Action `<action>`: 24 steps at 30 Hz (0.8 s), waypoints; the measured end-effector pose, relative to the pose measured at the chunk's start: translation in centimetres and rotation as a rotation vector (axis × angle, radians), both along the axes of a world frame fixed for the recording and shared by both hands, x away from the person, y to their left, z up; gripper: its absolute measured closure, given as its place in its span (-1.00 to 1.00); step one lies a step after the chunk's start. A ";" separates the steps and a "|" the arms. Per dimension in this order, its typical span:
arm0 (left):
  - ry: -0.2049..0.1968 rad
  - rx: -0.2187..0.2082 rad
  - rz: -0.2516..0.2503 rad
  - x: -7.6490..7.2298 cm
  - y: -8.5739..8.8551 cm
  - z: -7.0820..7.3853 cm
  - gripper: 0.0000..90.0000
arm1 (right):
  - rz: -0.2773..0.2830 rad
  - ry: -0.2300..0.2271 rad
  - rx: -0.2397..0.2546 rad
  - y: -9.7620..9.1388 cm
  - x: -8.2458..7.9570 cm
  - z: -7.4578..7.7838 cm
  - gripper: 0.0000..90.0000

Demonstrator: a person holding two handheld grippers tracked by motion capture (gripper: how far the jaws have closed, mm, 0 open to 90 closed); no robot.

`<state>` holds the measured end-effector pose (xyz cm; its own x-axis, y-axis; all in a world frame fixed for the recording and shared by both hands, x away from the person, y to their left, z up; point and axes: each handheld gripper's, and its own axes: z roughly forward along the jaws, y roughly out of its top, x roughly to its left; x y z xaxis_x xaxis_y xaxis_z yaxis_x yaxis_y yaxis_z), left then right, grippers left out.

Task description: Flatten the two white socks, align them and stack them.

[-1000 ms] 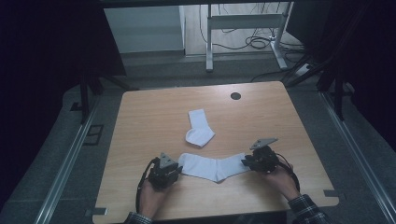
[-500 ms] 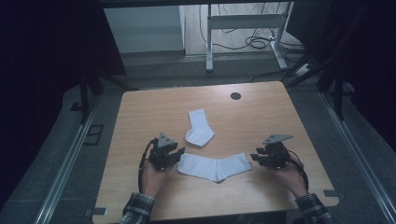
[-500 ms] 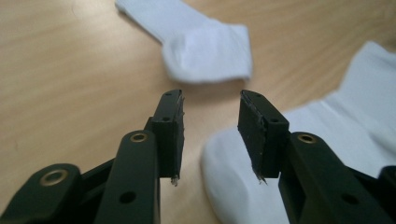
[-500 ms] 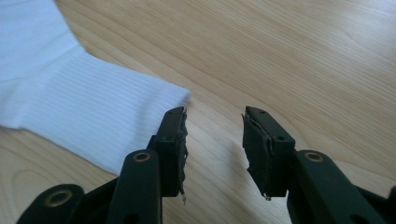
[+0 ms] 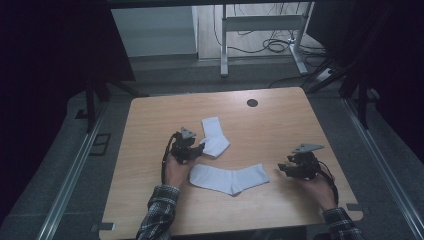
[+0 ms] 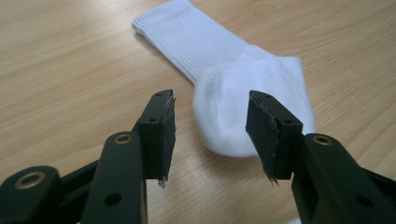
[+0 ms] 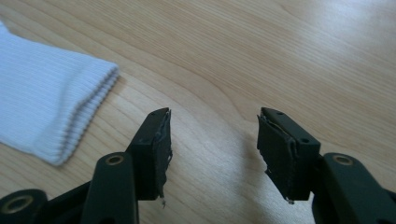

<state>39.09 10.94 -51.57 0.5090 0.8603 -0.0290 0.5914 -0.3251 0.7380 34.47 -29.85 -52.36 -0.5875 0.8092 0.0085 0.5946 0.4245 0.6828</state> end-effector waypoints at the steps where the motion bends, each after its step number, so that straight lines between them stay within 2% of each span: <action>1: 0.003 0.020 0.004 0.2 -0.2 -0.3 0.14 | 0.000 0.002 0.000 -0.1 0.1 -0.1 -0.06; 4: 0.016 0.060 0.019 0.7 -0.4 -1.0 0.13 | 0.000 0.013 -0.016 -0.2 0.2 -0.6 -0.11; 5: 0.016 0.060 0.019 0.7 -0.4 -1.0 0.13 | 0.000 0.013 -0.016 -0.2 0.2 -0.6 -0.11; 6: 0.034 0.054 0.028 1.0 -0.3 -1.3 0.18 | 0.004 0.007 -0.014 -0.2 0.2 -0.7 -0.13; 7: 0.034 0.054 0.028 1.0 -0.3 -1.3 0.25 | 0.004 0.007 -0.014 -0.2 0.2 -0.7 -0.13; 9: 0.069 0.019 0.009 1.2 -0.1 -1.7 0.45 | 0.007 0.005 -0.011 -0.2 0.2 -0.8 -0.16; 10: 0.069 0.019 0.009 1.2 -0.1 -1.7 0.58 | 0.008 0.003 -0.007 -0.2 0.1 -0.8 -0.17; 11: 0.088 0.016 -0.010 1.2 -0.2 -1.7 0.69 | 0.008 0.001 -0.005 -0.2 0.1 -0.8 -0.18; 14: 0.087 0.001 -0.028 1.0 -0.4 -1.5 0.90 | 0.008 -0.005 0.000 -0.2 0.1 -0.9 -0.20; 16: 0.071 -0.014 -0.045 0.9 -0.8 -0.9 0.91 | 0.008 -0.007 0.001 -0.3 0.1 -0.9 -0.20; 17: 0.055 -0.036 -0.067 0.7 -1.2 0.0 0.91 | 0.008 -0.008 0.002 -0.3 0.1 -1.0 -0.21; 22: -0.008 -0.075 -0.124 0.3 -3.0 2.9 0.92 | 0.011 -0.012 0.004 -0.3 0.0 -1.0 -0.23; 23: -0.008 -0.075 -0.124 0.3 -3.0 2.9 0.92 | 0.011 -0.013 0.007 -0.3 0.0 -1.0 -0.23; 24: -0.036 -0.091 -0.142 0.2 -4.0 4.3 0.92 | 0.009 -0.014 0.010 -0.2 0.0 -1.1 -0.23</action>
<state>39.32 6.95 -47.24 0.6270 0.7745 -0.0835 0.5173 -0.3339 0.7880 34.49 -30.09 -53.42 -0.5952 0.8035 0.0081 0.5808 0.4232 0.6954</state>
